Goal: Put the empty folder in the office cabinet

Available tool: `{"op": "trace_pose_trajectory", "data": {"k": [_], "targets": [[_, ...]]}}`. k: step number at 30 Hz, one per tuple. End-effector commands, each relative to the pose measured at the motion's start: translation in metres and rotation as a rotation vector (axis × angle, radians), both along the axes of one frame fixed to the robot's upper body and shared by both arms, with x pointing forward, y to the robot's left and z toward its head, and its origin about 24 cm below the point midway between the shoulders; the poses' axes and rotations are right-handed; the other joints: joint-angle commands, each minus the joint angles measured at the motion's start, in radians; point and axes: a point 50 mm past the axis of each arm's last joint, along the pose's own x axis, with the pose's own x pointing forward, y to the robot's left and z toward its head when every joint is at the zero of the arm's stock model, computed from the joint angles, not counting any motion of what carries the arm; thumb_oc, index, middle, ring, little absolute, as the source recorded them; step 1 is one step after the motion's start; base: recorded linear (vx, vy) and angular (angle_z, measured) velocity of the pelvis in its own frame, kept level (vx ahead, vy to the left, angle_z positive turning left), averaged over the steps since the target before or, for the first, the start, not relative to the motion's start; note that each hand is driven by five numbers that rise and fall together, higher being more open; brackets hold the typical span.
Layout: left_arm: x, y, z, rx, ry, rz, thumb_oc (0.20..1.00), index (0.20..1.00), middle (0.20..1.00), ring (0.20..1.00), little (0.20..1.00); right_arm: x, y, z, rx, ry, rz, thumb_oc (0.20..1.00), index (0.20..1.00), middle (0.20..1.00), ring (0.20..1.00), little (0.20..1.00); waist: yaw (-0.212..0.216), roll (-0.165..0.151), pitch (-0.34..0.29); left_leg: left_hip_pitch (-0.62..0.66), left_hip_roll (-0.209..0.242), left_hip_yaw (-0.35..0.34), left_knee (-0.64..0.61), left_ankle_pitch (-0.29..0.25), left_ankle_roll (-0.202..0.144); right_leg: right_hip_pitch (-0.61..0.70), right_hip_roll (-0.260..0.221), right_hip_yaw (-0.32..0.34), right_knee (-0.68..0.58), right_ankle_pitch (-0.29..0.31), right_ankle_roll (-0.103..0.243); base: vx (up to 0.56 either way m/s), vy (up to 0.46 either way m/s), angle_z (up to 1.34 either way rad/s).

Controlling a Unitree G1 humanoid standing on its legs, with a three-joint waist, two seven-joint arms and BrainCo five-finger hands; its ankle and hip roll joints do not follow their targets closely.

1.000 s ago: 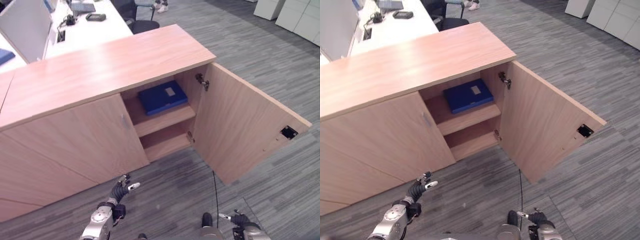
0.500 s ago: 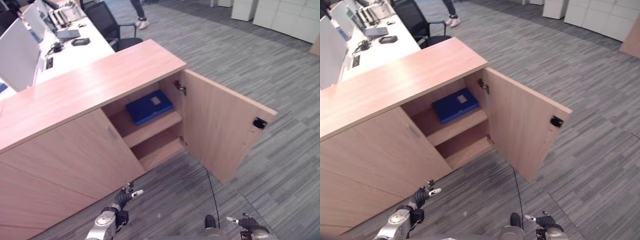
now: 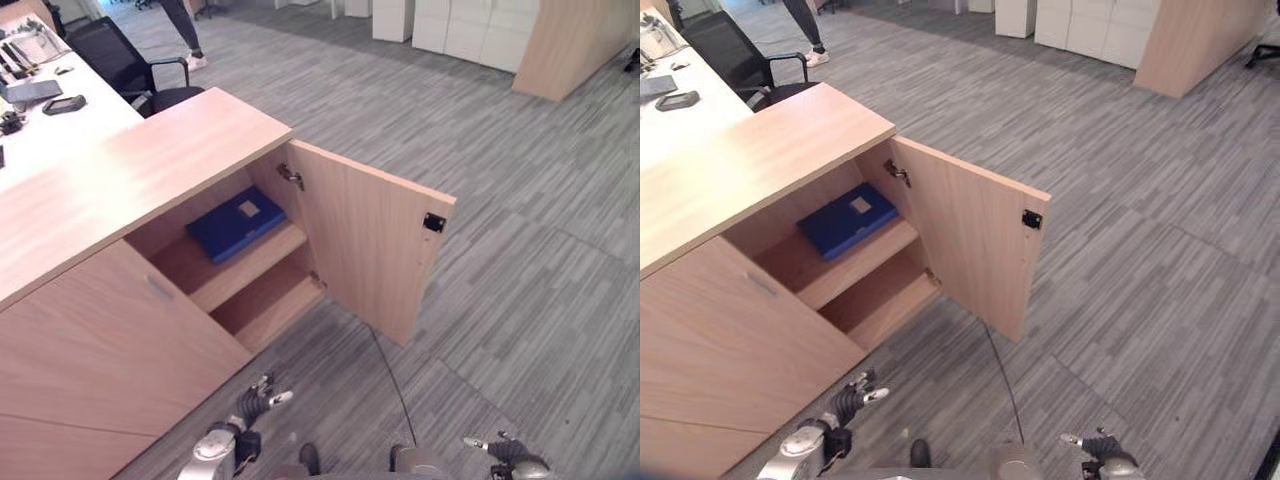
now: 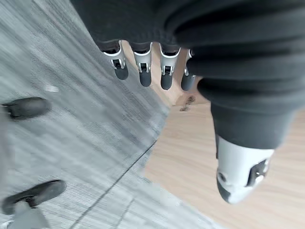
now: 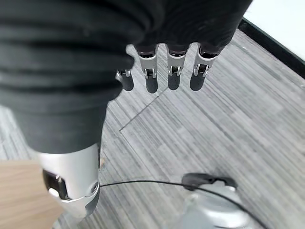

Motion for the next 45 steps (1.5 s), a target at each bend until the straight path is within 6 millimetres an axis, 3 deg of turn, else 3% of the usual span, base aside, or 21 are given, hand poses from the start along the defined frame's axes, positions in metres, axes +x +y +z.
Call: {"op": "trace_pose_trajectory", "data": {"k": [1,4,9,14,19,23,27,30,32,34,37,39,40,44,45], "targets": [[0.020,0.006,0.013,0.034,-0.098,-0.010,1.000,1.000,1.000,1.000,1.000,0.023,0.009,0.004,0.023,-0.077,0.016,1.000,1.000,1.000,1.000,1.000,0.010,-0.020,-0.009,0.045,0.021,0.004,0.012,0.004,-0.077,0.111,-0.078,0.013,-0.198,0.084,0.110,0.02,0.042,-0.26],[0.023,0.008,0.012,0.040,-0.099,0.012,1.000,1.000,1.000,1.000,1.000,0.021,0.022,-0.002,0.057,-0.070,0.038,1.000,1.000,1.000,1.000,1.000,0.007,-0.035,-0.022,0.070,0.019,0.034,-0.005,-0.013,-0.070,0.111,-0.082,0.021,-0.211,0.092,0.122,0.04,0.045,-0.28],[0.024,0.009,0.011,0.052,-0.094,0.019,1.000,1.000,1.000,1.000,1.000,0.018,0.027,-0.004,0.079,-0.068,0.032,1.000,1.000,1.000,1.000,1.000,0.006,-0.048,-0.034,0.081,0.016,0.046,-0.013,-0.023,-0.065,0.111,-0.089,0.018,-0.218,0.097,0.132,0.02,0.023,-0.08],[0.021,0.013,0.010,0.059,-0.083,0.020,1.000,1.000,1.000,1.000,1.000,0.028,0.012,0.005,0.060,-0.129,-0.033,1.000,1.000,1.000,1.000,1.000,0.011,-0.059,-0.044,0.085,0.015,0.043,-0.015,-0.030,-0.061,0.117,-0.095,0.009,-0.218,0.097,0.138,0.00,0.000,0.00],[0.020,0.021,0.017,0.057,-0.111,0.015,1.000,1.000,1.000,1.000,1.000,0.063,-0.020,0.033,-0.008,-0.264,-0.119,1.000,1.000,1.000,1.000,1.000,0.042,-0.071,-0.045,0.086,0.015,0.050,-0.011,-0.040,-0.057,0.111,-0.094,-0.006,-0.218,0.106,0.145,0.00,-0.001,-0.02],[0.018,0.022,0.019,0.044,-0.117,0.002,1.000,1.000,1.000,1.000,1.000,0.079,-0.028,0.045,-0.015,-0.331,-0.155,1.000,1.000,1.000,1.000,1.000,0.061,-0.081,-0.042,0.077,0.008,0.052,0.005,-0.038,-0.049,0.108,-0.103,-0.007,-0.210,0.115,0.151,0.00,0.039,-0.03],[0.023,0.019,0.021,0.042,-0.128,-0.021,1.000,1.000,1.000,1.000,1.000,0.076,-0.017,0.039,0.029,-0.332,-0.165,1.000,1.000,1.000,1.000,1.000,0.058,-0.086,-0.042,0.065,-0.008,0.040,0.013,-0.049,-0.035,0.092,-0.129,-0.009,-0.160,0.105,0.163,0.00,0.087,0.01],[0.029,0.017,0.024,0.042,-0.141,-0.025,1.000,1.000,1.000,1.000,1.000,0.065,0.003,0.024,0.094,-0.299,-0.166,1.000,1.000,1.000,1.000,1.000,0.047,-0.080,-0.018,0.069,-0.012,0.031,0.013,-0.068,-0.015,0.022,-0.125,-0.007,-0.009,0.081,0.186,-0.04,0.110,0.06],[0.033,0.020,0.026,0.053,-0.152,-0.012,1.000,1.000,1.000,1.000,1.000,0.065,0.017,0.018,0.127,-0.280,-0.133,1.000,1.000,1.000,1.000,1.000,0.036,-0.070,0.021,0.077,-0.001,0.039,0.010,-0.070,-0.004,-0.080,-0.124,-0.018,0.147,0.142,0.221,-0.12,0.056,-0.08],[0.034,0.021,0.026,0.054,-0.154,0.005,1.000,1.000,1.000,1.000,1.000,0.060,0.029,0.012,0.158,-0.254,-0.117,1.000,1.000,1.000,1.000,1.000,0.031,-0.059,0.028,0.086,0.011,0.041,-0.001,-0.071,-0.010,-0.130,-0.121,-0.031,0.200,0.154,0.221,0.02,-0.012,-0.16],[0.034,0.023,0.026,0.056,-0.158,0.013,1.000,1.000,1.000,1.000,1.000,0.052,0.033,0.007,0.156,-0.221,-0.097,1.000,1.000,1.000,1.000,1.000,0.033,-0.072,0.021,0.111,-0.002,0.058,-0.016,-0.094,-0.022,-0.109,-0.195,-0.119,0.044,0.151,0.220,0.17,-0.064,-0.13],[0.034,0.025,0.027,0.065,-0.157,0.017,1.000,1.000,1.000,1.000,1.000,0.050,0.034,0.006,0.148,-0.204,-0.085,1.000,1.000,1.000,1.000,1.000,0.023,-0.075,0.023,0.126,0.002,0.066,-0.019,-0.103,-0.033,-0.115,-0.211,-0.151,-0.049,0.184,0.213,0.18,-0.153,-0.32],[0.033,0.023,0.025,0.061,-0.152,0.014,1.000,1.000,1.000,1.000,1.000,0.041,0.031,0.003,0.134,-0.174,-0.087,1.000,1.000,1.000,1.000,1.000,0.015,-0.078,0.016,0.136,0.002,0.065,-0.018,-0.110,-0.039,-0.109,-0.201,-0.119,-0.085,0.196,0.206,0.14,-0.127,-0.27],[0.032,0.023,0.023,0.070,-0.142,0.011,1.000,1.000,1.000,1.000,1.000,0.034,0.025,0.002,0.108,-0.140,-0.073,1.000,1.000,1.000,1.000,1.000,0.012,-0.075,0.006,0.141,0.007,0.063,-0.017,-0.109,-0.049,-0.090,-0.192,-0.117,-0.119,0.210,0.196,0.13,-0.146,0.16],[0.032,0.021,0.022,0.064,-0.140,0.020,1.000,1.000,1.000,1.000,1.000,0.026,0.017,0.001,0.076,-0.107,-0.062,1.000,1.000,1.000,1.000,1.000,0.006,-0.060,-0.005,0.141,0.034,0.058,-0.002,-0.103,-0.070,-0.050,-0.163,-0.127,-0.161,0.197,0.174,0.14,-0.250,0.03]]}}
